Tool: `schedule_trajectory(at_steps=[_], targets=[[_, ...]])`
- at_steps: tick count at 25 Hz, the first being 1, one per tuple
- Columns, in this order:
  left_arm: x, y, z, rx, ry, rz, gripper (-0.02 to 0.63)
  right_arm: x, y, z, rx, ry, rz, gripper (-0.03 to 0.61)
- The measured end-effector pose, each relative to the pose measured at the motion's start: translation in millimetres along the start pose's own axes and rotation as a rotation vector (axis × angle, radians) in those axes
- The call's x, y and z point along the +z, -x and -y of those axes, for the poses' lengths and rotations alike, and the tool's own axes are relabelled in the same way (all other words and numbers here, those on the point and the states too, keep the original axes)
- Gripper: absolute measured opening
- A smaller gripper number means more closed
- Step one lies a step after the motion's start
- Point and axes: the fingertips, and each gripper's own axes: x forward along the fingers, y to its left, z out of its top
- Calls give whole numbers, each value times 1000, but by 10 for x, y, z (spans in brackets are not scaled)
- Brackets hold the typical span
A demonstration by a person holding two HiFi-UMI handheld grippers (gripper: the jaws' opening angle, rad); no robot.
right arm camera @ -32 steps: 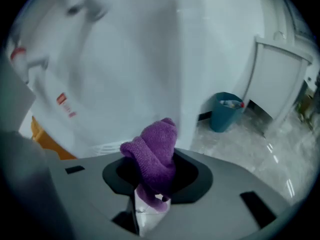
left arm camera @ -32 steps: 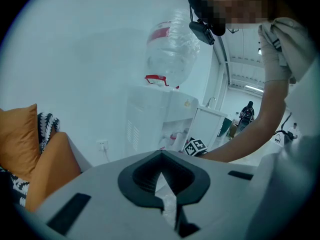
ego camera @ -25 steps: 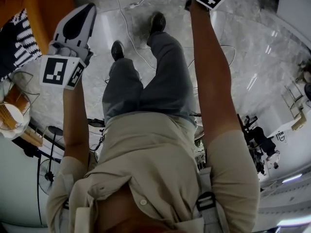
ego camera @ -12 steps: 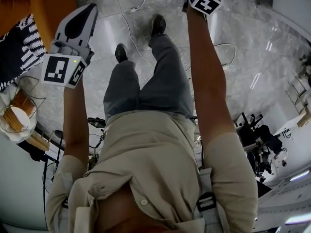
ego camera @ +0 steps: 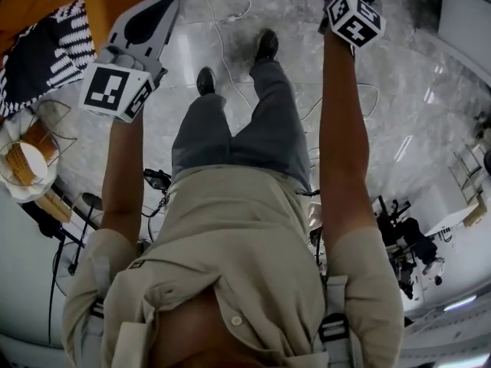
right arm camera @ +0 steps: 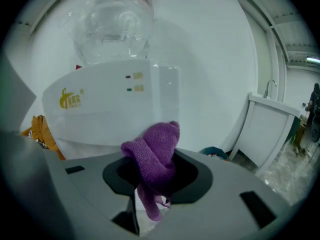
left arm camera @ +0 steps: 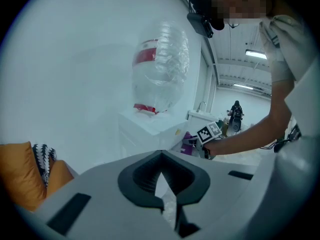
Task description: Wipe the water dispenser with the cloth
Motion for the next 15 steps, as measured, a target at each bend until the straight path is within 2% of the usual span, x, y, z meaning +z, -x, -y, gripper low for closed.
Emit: schedule_trajectory(at_steps=[4,10,15], targets=[[105,250,-401,51,-24,31,15,95,-11,-238,-4,-4,-44,135],[172,1001,-886,113,-17,38,15,353,395,-644,7,15,-66,132],[183,1565,-1101,183,-14,53,15,576,535,-1168,144,74,-79,133]])
